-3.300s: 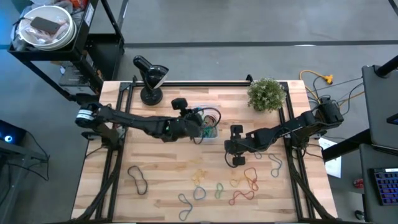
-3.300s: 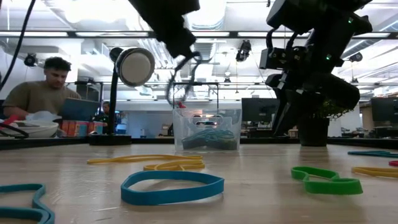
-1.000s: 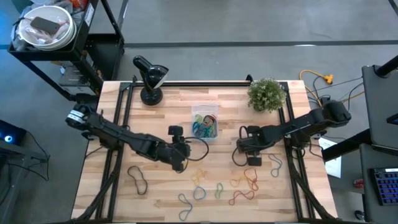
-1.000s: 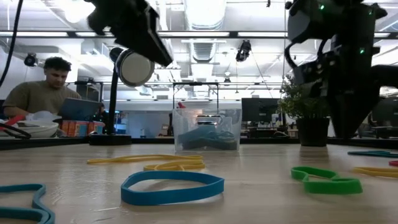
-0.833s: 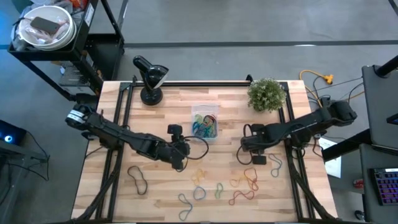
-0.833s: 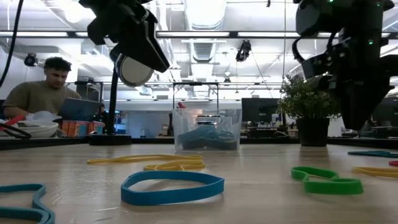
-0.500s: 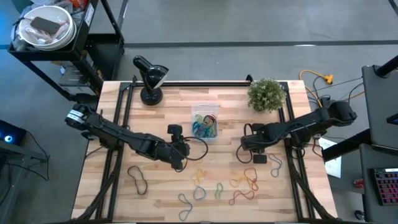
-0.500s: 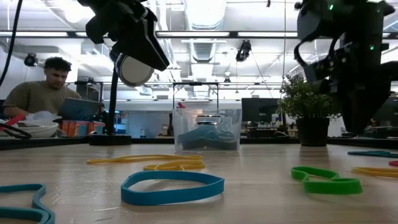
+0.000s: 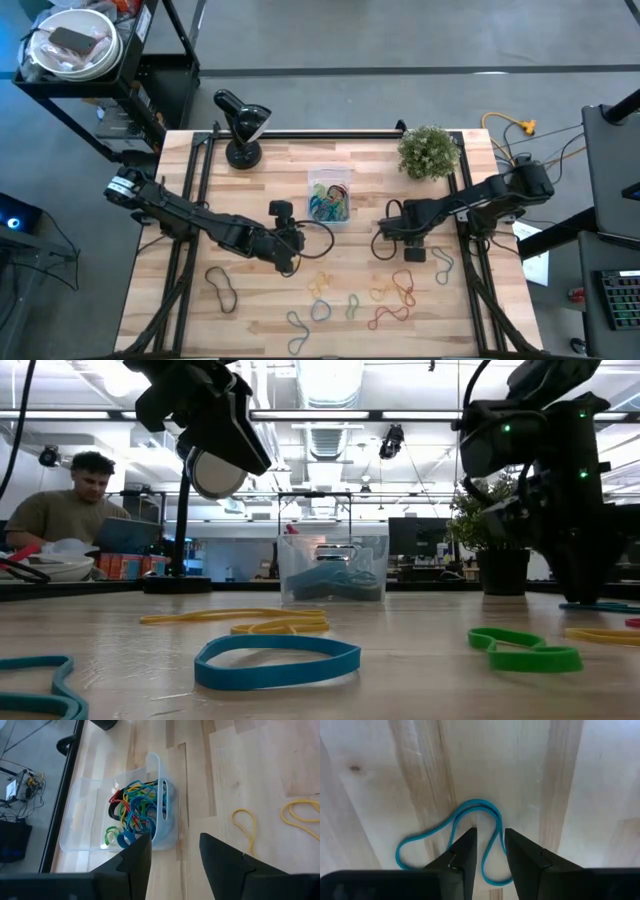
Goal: Pick and place rubber bands into bin
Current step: Put blue rubberband into the transparent bin
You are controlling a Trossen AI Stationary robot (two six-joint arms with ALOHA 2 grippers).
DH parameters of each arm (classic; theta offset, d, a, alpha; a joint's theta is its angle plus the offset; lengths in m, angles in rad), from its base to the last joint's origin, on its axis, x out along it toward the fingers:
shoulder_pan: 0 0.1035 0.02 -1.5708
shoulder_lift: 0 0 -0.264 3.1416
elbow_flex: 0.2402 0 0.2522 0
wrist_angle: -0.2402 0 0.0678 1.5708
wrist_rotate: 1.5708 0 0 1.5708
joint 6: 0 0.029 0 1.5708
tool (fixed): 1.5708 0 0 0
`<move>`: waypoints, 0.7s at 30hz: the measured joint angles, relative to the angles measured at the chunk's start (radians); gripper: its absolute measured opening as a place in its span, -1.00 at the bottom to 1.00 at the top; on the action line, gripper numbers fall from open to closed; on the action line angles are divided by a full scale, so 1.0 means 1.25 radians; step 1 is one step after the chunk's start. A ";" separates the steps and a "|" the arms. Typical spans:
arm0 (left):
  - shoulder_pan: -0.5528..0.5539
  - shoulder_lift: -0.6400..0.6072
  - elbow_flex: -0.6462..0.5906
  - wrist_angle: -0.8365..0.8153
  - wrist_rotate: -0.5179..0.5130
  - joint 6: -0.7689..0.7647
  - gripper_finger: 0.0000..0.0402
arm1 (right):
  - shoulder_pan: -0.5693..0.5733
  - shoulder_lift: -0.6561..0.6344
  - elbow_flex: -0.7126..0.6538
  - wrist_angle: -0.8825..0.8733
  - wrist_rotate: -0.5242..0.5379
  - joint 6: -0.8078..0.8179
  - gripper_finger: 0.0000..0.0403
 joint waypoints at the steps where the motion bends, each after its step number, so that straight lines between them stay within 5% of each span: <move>1: 0.000 0.000 0.000 0.000 0.000 0.000 -0.24 | 0.000 0.004 0.000 0.001 0.000 0.000 -0.52; 12: 0.000 0.000 -0.001 0.000 0.000 0.000 -0.24 | -0.015 0.015 -0.005 0.030 -0.004 0.003 -0.52; 21: 0.000 0.000 -0.001 0.000 0.000 -0.001 -0.24 | -0.016 0.017 -0.009 0.057 -0.042 -0.007 -0.92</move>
